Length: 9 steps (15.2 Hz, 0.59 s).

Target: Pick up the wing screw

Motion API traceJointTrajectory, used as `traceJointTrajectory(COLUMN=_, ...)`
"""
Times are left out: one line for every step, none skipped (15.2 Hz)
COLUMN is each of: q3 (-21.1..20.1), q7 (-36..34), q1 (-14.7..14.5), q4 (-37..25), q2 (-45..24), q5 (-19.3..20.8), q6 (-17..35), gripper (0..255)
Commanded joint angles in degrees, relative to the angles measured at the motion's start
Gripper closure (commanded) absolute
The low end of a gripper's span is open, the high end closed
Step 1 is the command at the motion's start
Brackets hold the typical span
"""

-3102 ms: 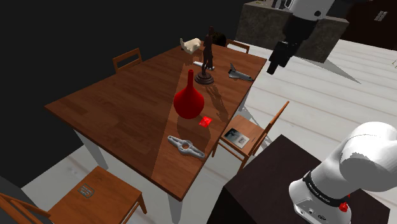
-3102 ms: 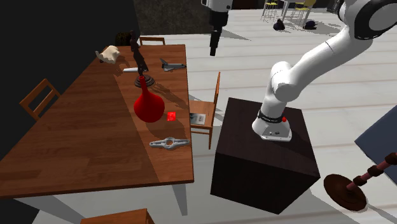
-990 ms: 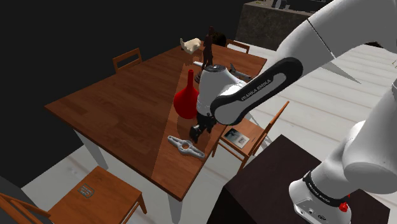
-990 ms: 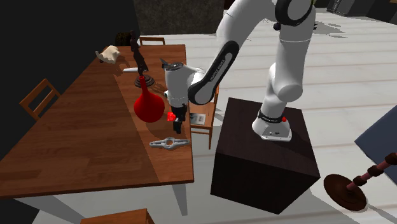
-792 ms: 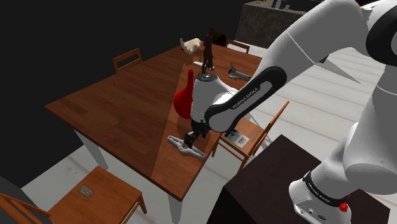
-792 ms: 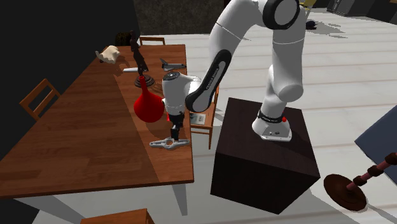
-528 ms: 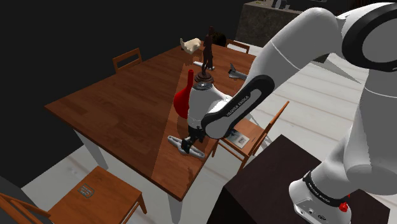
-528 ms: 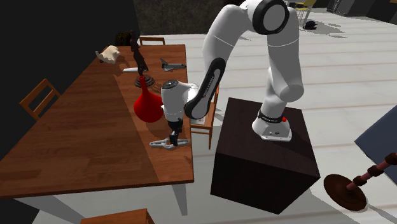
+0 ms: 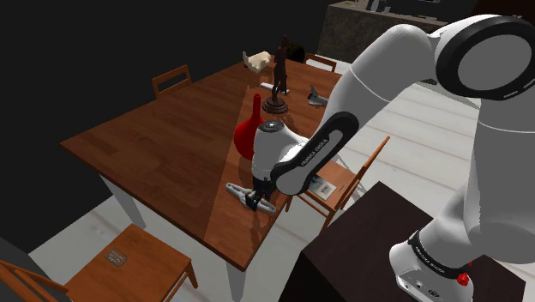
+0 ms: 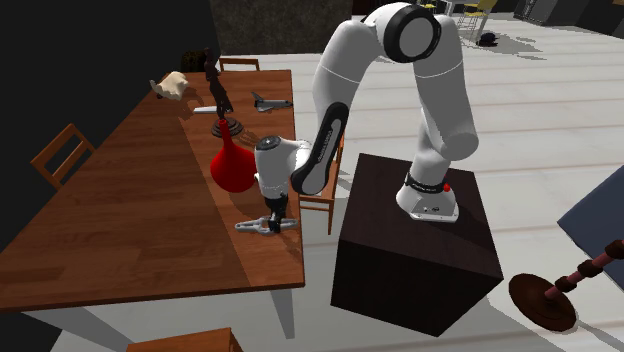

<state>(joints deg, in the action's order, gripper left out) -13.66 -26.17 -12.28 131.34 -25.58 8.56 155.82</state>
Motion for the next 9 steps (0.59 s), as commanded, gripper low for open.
traceJointTrajectory(q3=0.0, q7=0.0, q1=-0.1, q4=0.0, q2=-0.3, q5=0.0, q6=0.2, gripper=255)
traceJointTrajectory(q3=0.0, q7=0.0, q1=-0.1, q4=0.0, q2=-0.2, q5=0.0, q6=0.2, gripper=255)
traceJointTrajectory(q3=0.0, q7=-0.1, q1=-0.1, q4=-0.1, q2=-0.3, q5=0.0, q6=0.1, gripper=255)
traceJointTrajectory(q3=0.0, q7=-0.1, q1=-0.1, q4=0.0, q2=-0.3, q5=0.1, q6=0.2, gripper=255)
traceJointTrajectory(q3=0.0, q7=-0.1, q1=-0.2, q4=-0.1, q2=-0.3, q5=0.0, q6=0.1, gripper=255)
traceJointTrajectory(q3=0.0, q7=-0.2, q1=-0.2, q4=-0.2, q2=-0.3, q5=0.1, q6=0.1, gripper=255)
traceJointTrajectory(q3=0.1, q7=-0.2, q1=-0.2, q4=-0.4, q2=-0.5, q5=0.1, q6=0.1, gripper=255)
traceJointTrajectory(q3=0.1, q7=-0.1, q1=-0.2, q4=-0.6, q2=-0.8, q5=0.2, q6=0.1, gripper=255)
traceJointTrajectory(q3=0.0, q7=0.0, q1=-0.1, q4=0.0, q2=-0.3, q5=0.1, q6=0.2, gripper=255)
